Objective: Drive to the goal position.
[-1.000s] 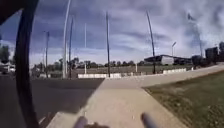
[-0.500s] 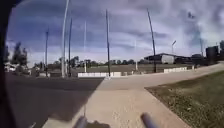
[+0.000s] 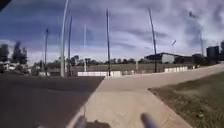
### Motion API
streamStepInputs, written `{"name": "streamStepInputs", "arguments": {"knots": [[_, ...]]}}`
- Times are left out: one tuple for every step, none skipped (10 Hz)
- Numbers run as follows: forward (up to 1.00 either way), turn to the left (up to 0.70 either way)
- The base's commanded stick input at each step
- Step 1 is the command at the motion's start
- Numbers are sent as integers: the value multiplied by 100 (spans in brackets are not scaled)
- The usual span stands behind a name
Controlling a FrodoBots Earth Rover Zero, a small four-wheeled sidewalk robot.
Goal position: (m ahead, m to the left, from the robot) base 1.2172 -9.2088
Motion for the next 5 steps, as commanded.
{"name": "streamStepInputs", "arguments": {"knots": [[6,0],[6,0],[45,0],[36,0],[50,0]]}}
